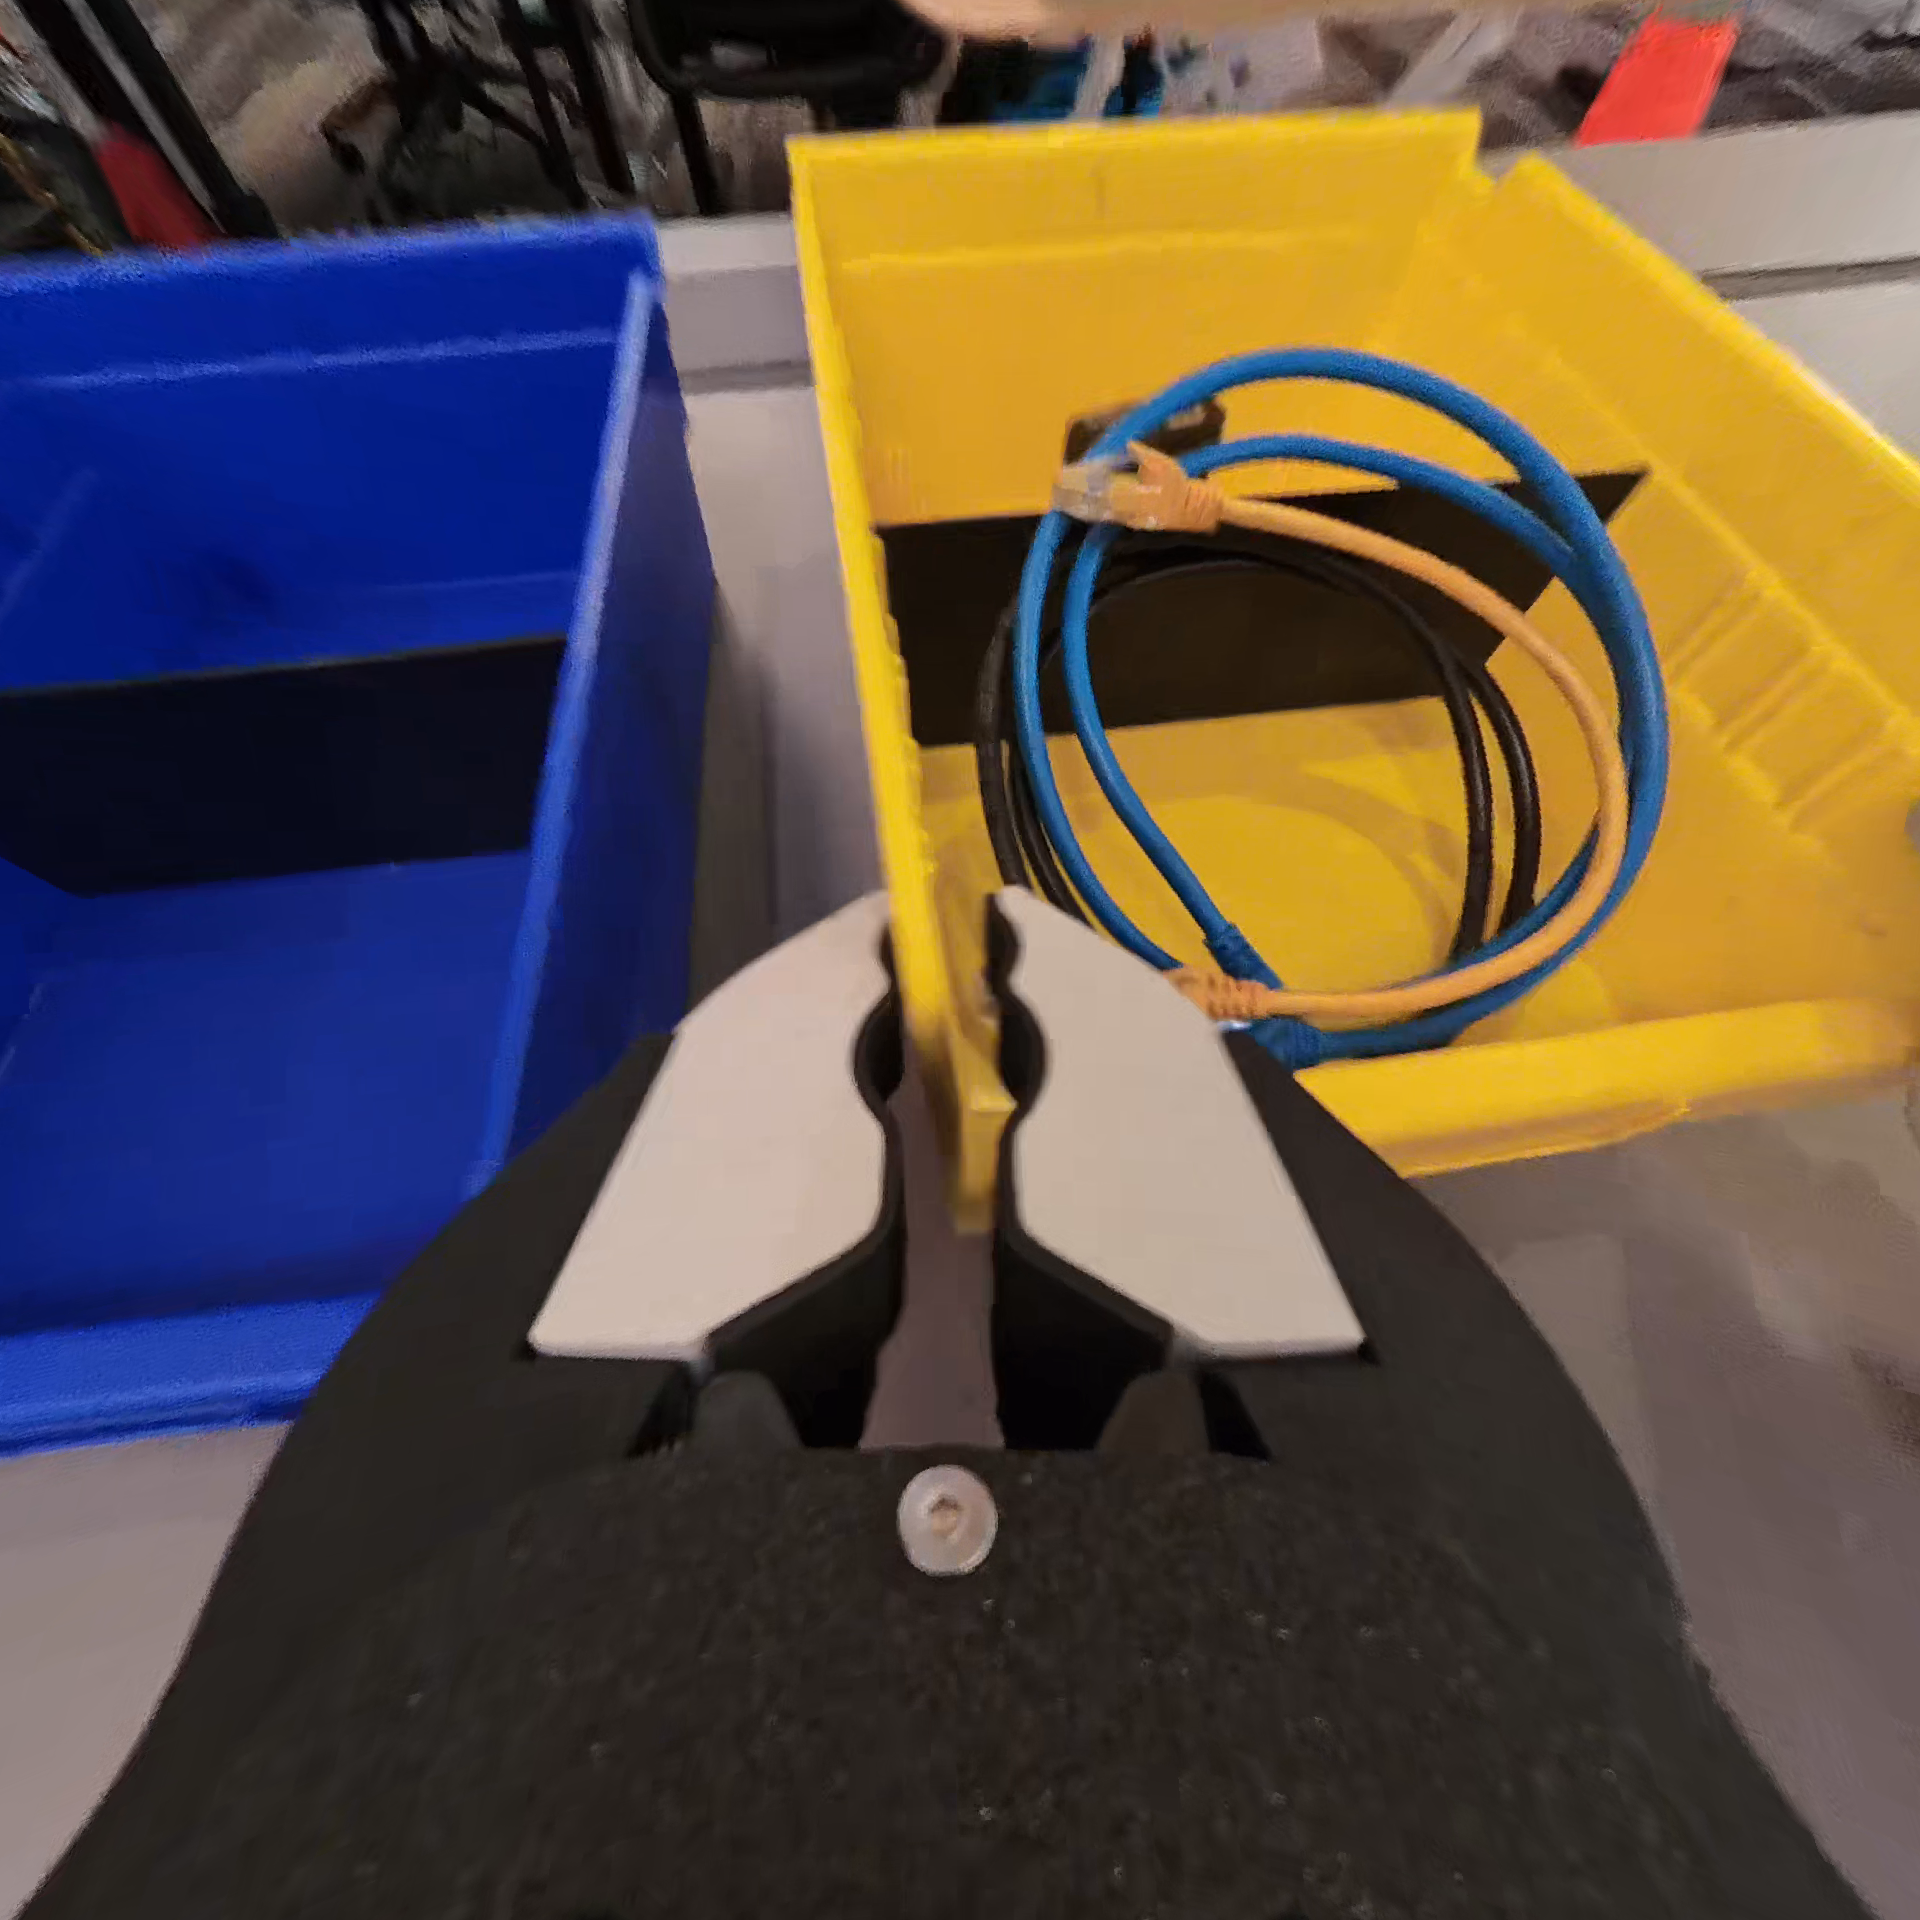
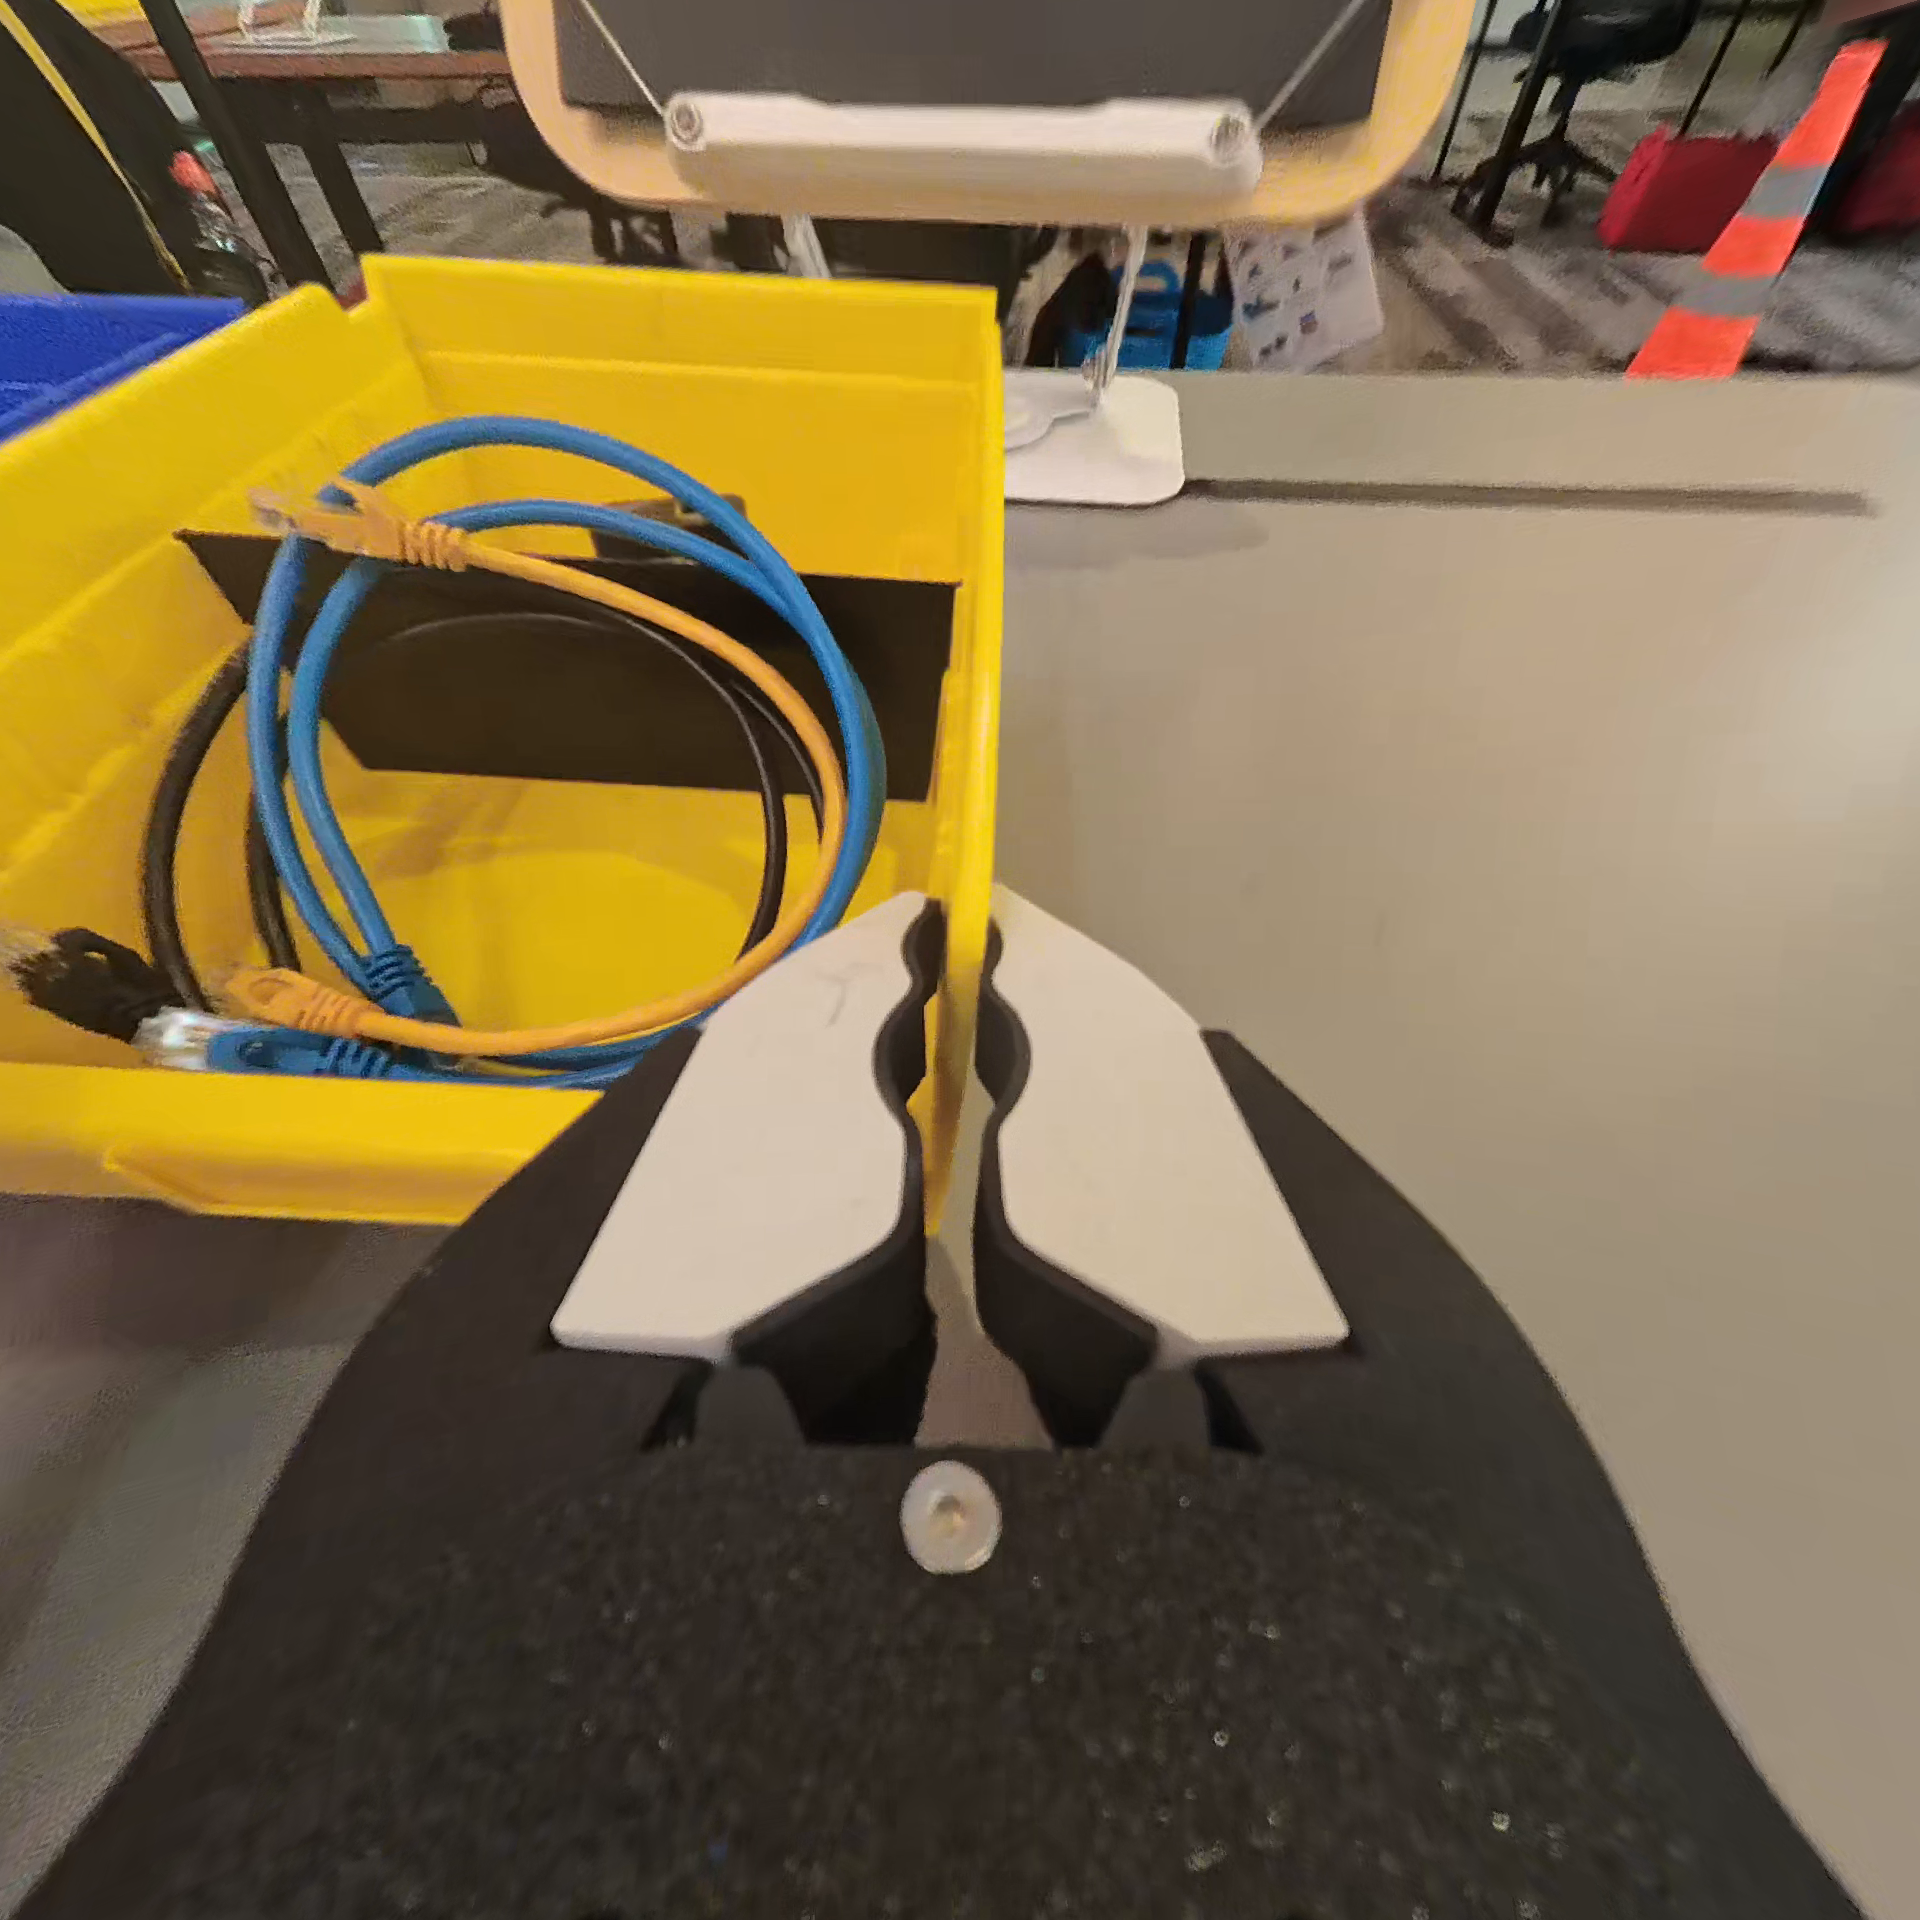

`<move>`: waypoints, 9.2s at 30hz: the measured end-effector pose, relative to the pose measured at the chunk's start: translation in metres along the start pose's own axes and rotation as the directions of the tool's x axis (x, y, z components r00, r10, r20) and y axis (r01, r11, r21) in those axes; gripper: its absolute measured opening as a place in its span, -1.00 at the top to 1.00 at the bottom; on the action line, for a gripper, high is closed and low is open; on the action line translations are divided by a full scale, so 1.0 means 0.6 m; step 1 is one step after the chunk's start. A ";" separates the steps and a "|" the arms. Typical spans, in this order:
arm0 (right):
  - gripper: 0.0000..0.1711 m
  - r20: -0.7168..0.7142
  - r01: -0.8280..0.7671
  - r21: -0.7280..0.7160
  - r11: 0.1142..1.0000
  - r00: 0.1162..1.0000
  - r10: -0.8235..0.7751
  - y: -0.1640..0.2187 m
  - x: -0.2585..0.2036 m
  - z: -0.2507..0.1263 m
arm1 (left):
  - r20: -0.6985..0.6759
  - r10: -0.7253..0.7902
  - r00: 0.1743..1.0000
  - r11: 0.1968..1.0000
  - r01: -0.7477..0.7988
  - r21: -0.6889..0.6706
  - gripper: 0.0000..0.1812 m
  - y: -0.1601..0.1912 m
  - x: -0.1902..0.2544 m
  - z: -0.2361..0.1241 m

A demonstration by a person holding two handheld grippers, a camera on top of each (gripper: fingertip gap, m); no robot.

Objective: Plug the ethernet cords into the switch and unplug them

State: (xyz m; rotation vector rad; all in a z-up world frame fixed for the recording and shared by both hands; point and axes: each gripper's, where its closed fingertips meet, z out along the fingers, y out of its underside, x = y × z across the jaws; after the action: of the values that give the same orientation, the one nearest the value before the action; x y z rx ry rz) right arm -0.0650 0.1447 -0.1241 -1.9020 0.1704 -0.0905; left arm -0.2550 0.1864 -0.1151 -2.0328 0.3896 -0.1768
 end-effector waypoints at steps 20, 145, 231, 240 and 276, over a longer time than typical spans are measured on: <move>0.39 0.434 0.426 0.026 0.904 0.810 -0.394 -0.025 -0.205 -0.122 | 0.155 -0.066 0.986 0.995 0.054 0.080 0.49 0.071 -0.400 -0.167; 0.96 0.114 0.070 -0.163 0.984 0.992 -0.051 -0.043 -0.148 0.012 | 0.048 -0.065 0.997 0.998 0.064 0.018 0.97 -0.029 -0.152 -0.034; 1.00 0.580 0.103 0.239 0.965 0.782 -0.227 0.007 0.161 -0.186 | -0.328 0.194 0.925 0.908 -0.042 0.417 1.00 0.003 0.039 -0.189; 1.00 0.659 0.026 0.046 0.999 0.750 -0.049 0.029 0.144 -0.178 | -0.308 0.209 0.928 0.911 -0.069 0.407 1.00 0.013 0.067 -0.186; 0.94 0.678 0.089 0.081 0.993 0.725 -0.120 0.040 0.121 -0.192 | -0.465 0.582 0.667 0.789 -0.601 0.127 0.80 -0.156 -0.099 -0.082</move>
State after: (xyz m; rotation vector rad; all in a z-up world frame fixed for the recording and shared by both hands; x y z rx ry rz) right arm -0.0123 0.0177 -0.1099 -1.7800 -0.4452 0.5327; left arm -0.3062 0.2065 -0.0068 -1.7667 1.3664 -0.2714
